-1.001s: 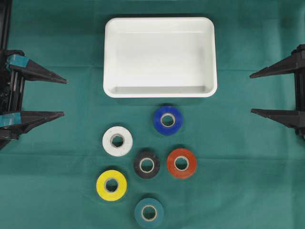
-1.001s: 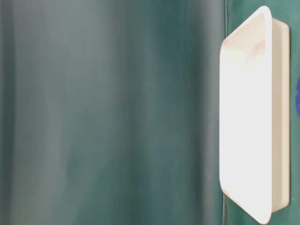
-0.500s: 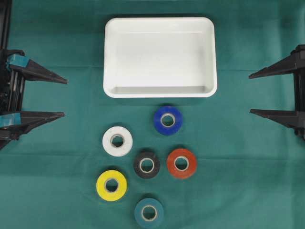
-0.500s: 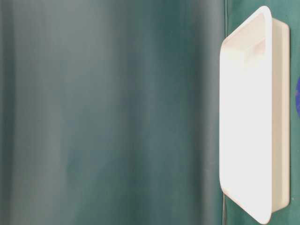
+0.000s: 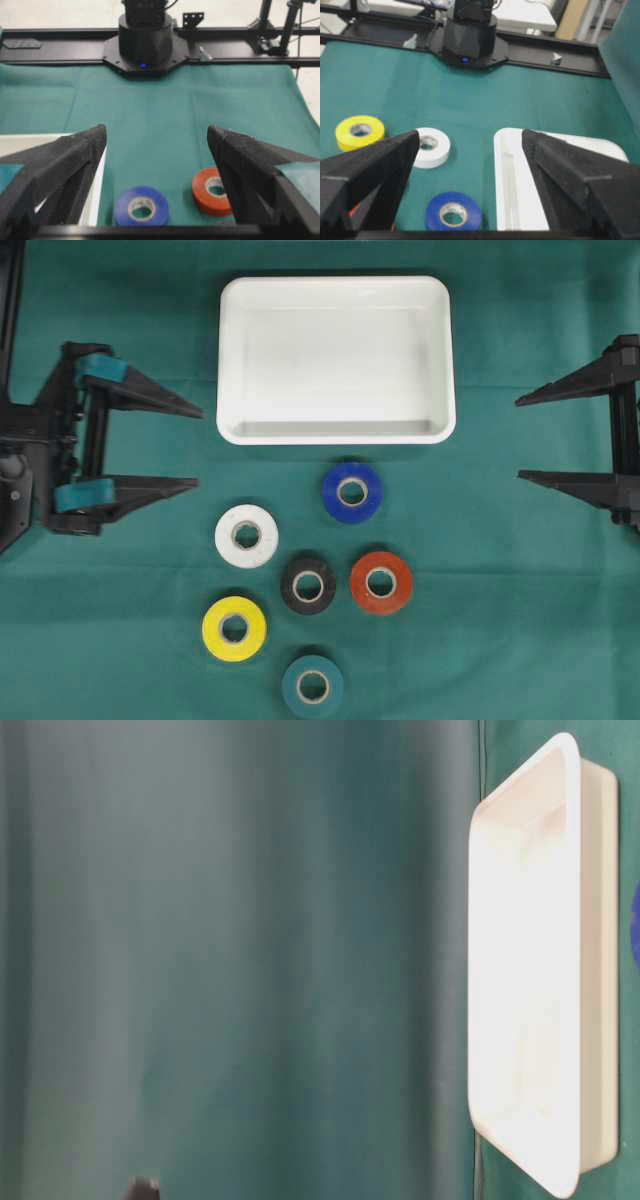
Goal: Pick up the tape from a random location and place it into the white case.
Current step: 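Move the left gripper over the blue tape roll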
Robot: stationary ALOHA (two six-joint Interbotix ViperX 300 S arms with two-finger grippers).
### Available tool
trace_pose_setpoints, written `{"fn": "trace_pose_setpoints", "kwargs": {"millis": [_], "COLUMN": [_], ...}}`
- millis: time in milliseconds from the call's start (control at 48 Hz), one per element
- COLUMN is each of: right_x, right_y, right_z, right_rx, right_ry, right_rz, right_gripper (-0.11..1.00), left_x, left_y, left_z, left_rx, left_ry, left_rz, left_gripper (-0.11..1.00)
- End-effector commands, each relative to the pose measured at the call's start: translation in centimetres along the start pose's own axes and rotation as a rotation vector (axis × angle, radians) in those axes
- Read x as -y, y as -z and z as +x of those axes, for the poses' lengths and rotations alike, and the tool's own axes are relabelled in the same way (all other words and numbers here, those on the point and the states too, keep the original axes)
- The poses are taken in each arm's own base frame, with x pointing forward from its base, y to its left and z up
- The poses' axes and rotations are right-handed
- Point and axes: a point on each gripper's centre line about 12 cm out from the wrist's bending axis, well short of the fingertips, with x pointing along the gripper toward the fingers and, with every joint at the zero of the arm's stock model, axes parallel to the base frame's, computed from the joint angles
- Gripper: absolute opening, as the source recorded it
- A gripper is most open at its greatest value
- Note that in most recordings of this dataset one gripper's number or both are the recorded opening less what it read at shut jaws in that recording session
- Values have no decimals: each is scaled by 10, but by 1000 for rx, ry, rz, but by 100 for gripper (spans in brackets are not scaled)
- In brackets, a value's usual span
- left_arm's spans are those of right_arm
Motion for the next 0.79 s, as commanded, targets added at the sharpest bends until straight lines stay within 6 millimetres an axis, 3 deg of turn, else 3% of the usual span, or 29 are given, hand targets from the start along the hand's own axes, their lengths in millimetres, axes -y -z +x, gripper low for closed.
{"fn": "trace_pose_setpoints", "kwargs": {"millis": [0, 417, 771], "right_x": [0, 0, 0], "right_y": [-10, -8, -4], "right_z": [3, 5, 6], "right_rx": [25, 15, 2], "right_ry": [-2, -2, -2], "right_rz": [-3, -3, -3], "right_gripper": [91, 91, 91], "left_x": [1, 1, 1], "left_y": [-16, -26, -37], "left_z": [13, 79, 115], "left_rx": [45, 12, 14], "left_ry": [3, 3, 3], "left_rz": [2, 5, 25], "left_gripper": [99, 99, 99]}}
